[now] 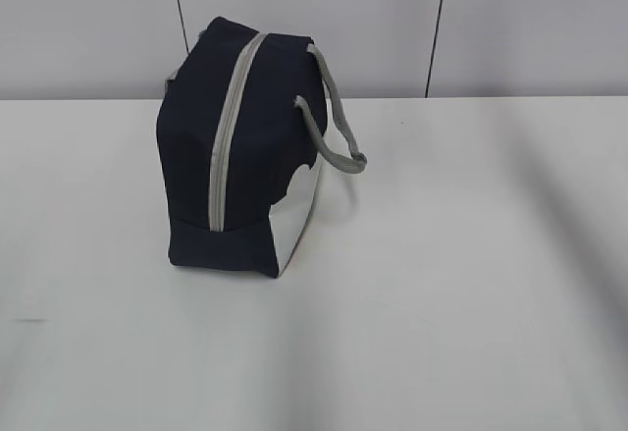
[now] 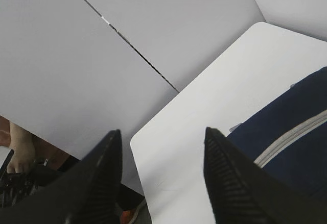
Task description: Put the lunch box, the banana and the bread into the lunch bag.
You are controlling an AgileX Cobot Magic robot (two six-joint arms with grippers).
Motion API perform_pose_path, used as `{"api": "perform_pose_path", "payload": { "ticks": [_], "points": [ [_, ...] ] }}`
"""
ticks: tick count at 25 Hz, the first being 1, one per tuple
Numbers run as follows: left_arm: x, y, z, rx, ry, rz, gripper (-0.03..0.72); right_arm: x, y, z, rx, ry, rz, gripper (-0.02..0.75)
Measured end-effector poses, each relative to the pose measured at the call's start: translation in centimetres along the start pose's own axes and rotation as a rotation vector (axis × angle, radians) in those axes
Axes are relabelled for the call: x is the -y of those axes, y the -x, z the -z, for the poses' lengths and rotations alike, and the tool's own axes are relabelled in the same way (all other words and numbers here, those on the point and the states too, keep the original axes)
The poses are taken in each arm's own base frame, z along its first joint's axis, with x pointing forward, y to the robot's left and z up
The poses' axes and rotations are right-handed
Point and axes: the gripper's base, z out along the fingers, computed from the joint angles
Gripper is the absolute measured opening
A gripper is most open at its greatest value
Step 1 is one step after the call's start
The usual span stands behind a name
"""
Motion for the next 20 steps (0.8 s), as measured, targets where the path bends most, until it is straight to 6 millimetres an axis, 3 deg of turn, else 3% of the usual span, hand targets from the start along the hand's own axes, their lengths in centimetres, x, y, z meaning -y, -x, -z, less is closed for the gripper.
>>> {"api": "perform_pose_path", "payload": {
  "ticks": [7, 12, 20],
  "points": [
    [0.0, -0.2, 0.4, 0.027, 0.000, 0.035, 0.316, -1.3, 0.4, 0.6, 0.012, 0.001, 0.027, 0.411],
    [0.0, -0.2, 0.4, 0.027, 0.000, 0.047, 0.308, -2.3, 0.6, 1.0, 0.022, 0.003, 0.048, 0.410],
    [0.0, -0.2, 0.4, 0.027, 0.000, 0.048, 0.301, -2.3, 0.6, 1.0, 0.022, 0.003, 0.039, 0.411]
  ]
}}
